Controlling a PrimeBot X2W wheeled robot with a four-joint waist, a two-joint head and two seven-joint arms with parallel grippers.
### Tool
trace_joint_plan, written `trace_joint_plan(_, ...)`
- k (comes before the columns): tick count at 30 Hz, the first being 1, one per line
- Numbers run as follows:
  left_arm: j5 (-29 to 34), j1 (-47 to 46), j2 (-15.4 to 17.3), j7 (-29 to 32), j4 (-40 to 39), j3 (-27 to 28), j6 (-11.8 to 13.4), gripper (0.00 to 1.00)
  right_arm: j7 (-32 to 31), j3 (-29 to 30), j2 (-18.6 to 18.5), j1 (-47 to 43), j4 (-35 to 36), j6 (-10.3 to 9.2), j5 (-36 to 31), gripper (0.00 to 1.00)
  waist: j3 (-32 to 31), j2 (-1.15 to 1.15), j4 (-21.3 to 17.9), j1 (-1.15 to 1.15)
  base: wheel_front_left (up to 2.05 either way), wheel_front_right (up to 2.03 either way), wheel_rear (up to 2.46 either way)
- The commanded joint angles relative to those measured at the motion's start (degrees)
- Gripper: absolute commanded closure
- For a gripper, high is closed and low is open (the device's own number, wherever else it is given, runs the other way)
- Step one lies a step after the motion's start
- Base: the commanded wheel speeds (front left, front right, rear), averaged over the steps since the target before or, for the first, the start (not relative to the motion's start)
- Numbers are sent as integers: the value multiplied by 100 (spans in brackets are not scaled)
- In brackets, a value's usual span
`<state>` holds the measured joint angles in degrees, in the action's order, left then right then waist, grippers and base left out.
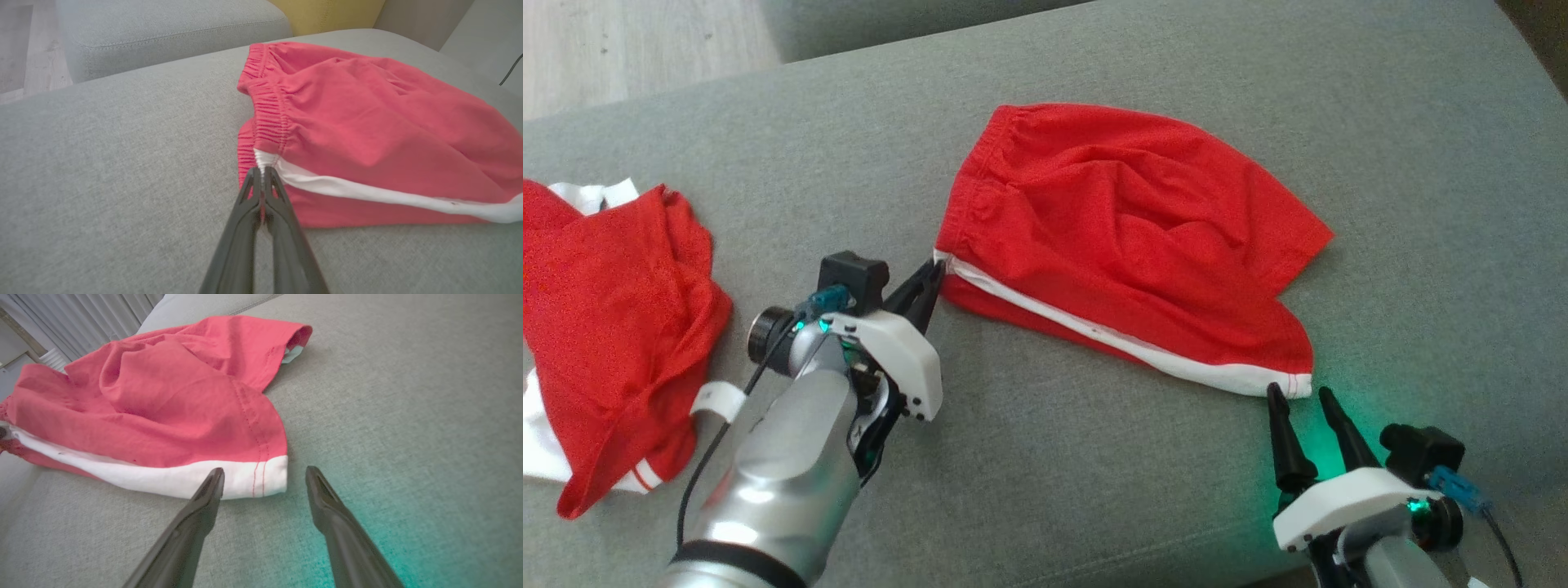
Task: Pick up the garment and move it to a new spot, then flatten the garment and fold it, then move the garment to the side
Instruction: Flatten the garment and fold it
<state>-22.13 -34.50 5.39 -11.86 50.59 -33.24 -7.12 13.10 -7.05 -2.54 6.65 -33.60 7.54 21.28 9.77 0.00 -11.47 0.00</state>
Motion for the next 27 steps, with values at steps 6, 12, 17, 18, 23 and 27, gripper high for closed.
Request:
trace_joint_plan(6, -145, -455, 183, -26, -4, -3, -31, 100, 82, -308, -33, 346, -143, -5, 212, 0, 30, 0, -62, 0, 0, 0, 0)
trace_joint_plan(12, -245, -514, 175, -63, 67, -151, -34, 100, 119, -529, -33, 534, -353, -5, 361, 0, 72, 0, -53, 0, 0, 0, 0)
trace_joint_plan(17, -357, -545, 175, -93, 109, -284, -35, 100, 144, -662, -33, 634, -501, -5, 384, 35, 67, 0, -3, 0, 0, 0, 0)
trace_joint_plan(18, -381, -554, 177, -98, 117, -308, -35, 100, 147, -687, -33, 648, -526, -5, 393, 63, 62, 0, 11, 0, 0, 0, 0)
trace_joint_plan(23, -539, -553, 193, -114, 172, -374, -35, 100, 168, -776, -33, 715, -513, -5, 306, 100, 0, 0, 75, 0, 0, 0, 0)
trace_joint_plan(27, -661, -525, 244, -147, 149, -420, -36, 100, 181, -816, -33, 736, -251, -5, 221, 100, -98, 0, 113, 0, 0, 0, 0)
